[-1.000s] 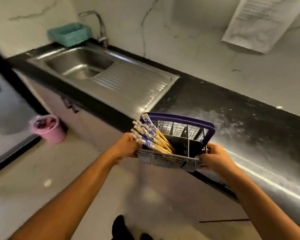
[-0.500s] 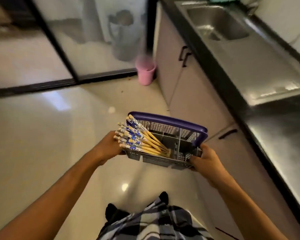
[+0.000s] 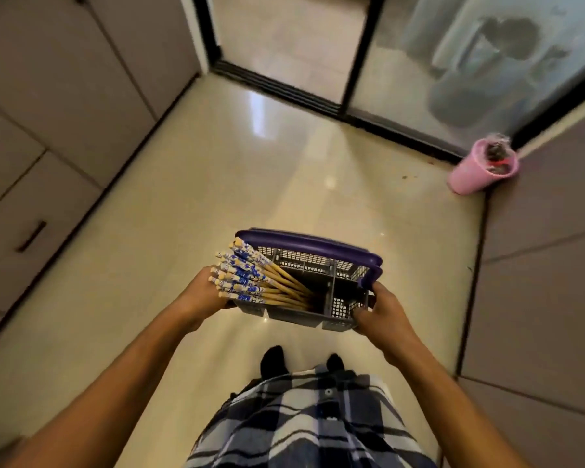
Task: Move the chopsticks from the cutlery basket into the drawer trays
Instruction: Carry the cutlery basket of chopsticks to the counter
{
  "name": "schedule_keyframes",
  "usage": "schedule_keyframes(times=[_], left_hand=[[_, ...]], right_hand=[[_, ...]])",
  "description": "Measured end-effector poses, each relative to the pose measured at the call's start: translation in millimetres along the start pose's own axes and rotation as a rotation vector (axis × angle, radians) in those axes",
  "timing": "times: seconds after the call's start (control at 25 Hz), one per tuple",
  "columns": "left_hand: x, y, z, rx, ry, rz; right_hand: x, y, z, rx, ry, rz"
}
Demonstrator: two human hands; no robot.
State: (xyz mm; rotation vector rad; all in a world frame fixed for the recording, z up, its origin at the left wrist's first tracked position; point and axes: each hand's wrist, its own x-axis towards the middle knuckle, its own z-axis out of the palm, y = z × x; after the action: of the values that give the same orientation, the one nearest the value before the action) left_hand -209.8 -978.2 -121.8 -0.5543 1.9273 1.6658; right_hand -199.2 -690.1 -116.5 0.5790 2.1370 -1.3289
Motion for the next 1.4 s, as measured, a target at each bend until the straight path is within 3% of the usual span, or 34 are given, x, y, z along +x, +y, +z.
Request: schedule_keyframes(times=[0.32, 0.64, 0.84, 1.08, 1.4], left_hand=[[0, -30, -122, -0.356, 0.396, -0.079], [29, 15, -258, -0.578, 0.725, -0.061], [37, 24, -355, -0.686, 0.826, -0.026], [40, 22, -500, -0.807, 0.829, 0.017], [32, 67, -692, -0.629, 0.961, 0.15]], right_hand=[[111, -138, 116, -0.296, -0.371, -0.127], [203, -338, 252, -0.523, -0.647, -0.29], [216, -444, 355, -0.65, -0.737, -0.413], [205, -539, 484, -0.678, -0.803, -0.456], [197, -684, 624, -0.652, -0.851, -0.622]])
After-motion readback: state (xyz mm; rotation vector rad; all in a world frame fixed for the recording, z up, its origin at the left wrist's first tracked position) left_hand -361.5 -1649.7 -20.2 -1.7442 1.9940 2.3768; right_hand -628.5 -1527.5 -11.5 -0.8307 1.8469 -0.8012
